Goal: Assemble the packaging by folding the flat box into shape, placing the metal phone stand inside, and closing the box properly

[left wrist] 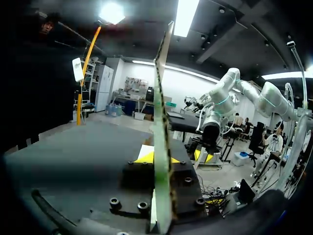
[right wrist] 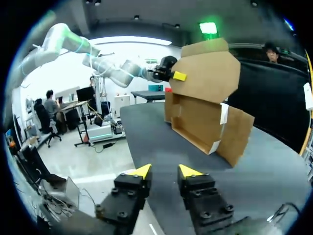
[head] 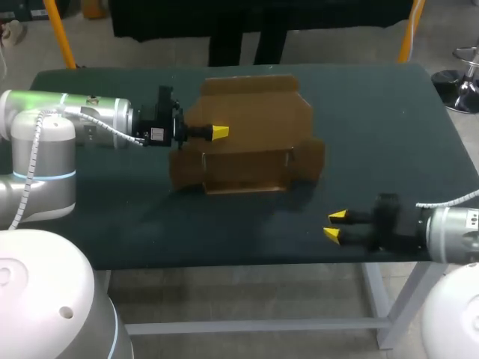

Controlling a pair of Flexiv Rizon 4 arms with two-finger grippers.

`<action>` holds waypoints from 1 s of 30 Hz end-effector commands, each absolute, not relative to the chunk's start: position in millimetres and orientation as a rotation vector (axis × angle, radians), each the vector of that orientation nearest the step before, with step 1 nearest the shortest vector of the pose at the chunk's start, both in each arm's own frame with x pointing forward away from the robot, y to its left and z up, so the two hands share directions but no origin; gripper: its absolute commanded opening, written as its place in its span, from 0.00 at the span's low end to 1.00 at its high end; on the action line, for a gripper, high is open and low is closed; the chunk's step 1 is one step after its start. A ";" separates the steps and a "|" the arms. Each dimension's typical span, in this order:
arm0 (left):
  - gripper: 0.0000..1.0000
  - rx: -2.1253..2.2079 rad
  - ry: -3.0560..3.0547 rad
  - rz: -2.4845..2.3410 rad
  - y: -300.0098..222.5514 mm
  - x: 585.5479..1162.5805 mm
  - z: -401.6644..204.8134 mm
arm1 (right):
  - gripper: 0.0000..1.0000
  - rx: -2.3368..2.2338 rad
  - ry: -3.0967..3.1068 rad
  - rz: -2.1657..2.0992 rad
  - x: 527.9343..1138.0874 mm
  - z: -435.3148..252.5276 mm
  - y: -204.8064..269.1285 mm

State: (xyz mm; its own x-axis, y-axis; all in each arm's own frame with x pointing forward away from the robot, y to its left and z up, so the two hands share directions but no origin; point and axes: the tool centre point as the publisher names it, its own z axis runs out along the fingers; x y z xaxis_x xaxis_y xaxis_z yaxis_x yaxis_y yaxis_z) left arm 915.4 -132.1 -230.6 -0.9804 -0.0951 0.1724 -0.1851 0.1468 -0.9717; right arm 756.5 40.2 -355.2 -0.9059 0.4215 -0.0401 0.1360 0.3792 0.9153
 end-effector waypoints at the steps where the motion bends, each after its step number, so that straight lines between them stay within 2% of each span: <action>1: 0.00 0.282 -2.324 1.985 -132.0 915.7 -232.7 | 0.44 0.452 2.423 1.541 756.3 -350.2 19.3; 12: 0.00 0.282 -2.324 1.985 -132.0 915.7 -232.7 | 0.43 0.557 2.380 1.555 774.5 -353.3 4.3; 15: 0.00 0.282 -2.324 1.985 -132.0 915.7 -232.7 | 0.38 0.557 2.380 1.555 774.5 -353.3 4.3; 21: 0.00 0.282 -2.324 1.985 -132.0 915.7 -232.7 | 0.37 0.557 2.380 1.555 774.5 -353.3 4.3; 27: 0.00 0.282 -2.324 1.985 -132.0 915.7 -232.7 | 0.23 0.557 2.380 1.555 774.5 -353.3 4.3; 29: 0.00 0.282 -2.324 1.985 -132.0 915.7 -232.7 | 0.26 0.557 2.380 1.555 774.5 -353.3 4.3; 30: 0.00 0.282 -2.324 1.985 -132.0 915.7 -232.7 | 0.33 0.557 2.380 1.555 774.5 -353.3 4.3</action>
